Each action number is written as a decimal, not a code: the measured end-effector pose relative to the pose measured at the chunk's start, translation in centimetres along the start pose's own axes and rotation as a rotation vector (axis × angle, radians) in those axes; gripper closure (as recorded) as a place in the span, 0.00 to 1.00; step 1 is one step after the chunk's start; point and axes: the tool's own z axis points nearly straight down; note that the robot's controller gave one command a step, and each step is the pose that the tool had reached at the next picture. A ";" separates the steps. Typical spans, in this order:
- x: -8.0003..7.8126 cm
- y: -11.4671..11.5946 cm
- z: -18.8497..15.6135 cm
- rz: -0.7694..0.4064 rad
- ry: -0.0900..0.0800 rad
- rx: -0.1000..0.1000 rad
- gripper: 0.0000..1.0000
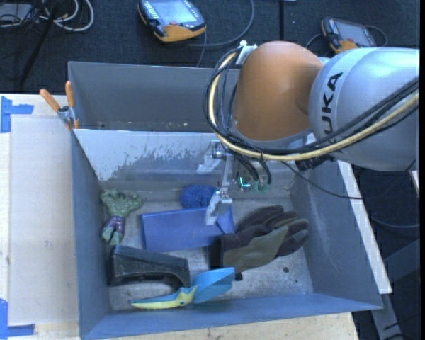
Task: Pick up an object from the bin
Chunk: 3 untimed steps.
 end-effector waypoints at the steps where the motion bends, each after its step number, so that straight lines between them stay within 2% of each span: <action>1: -0.2 -0.1 -0.4 0.002 -0.007 -0.001 0.00; 2: -1.1 -0.9 5.9 0.038 -0.012 -0.001 0.00; 3: -1.2 -1.4 10.3 0.067 -0.002 0.000 0.00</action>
Offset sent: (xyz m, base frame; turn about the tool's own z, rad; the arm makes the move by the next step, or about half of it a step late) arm 0.0188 -0.0244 -0.1492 0.0957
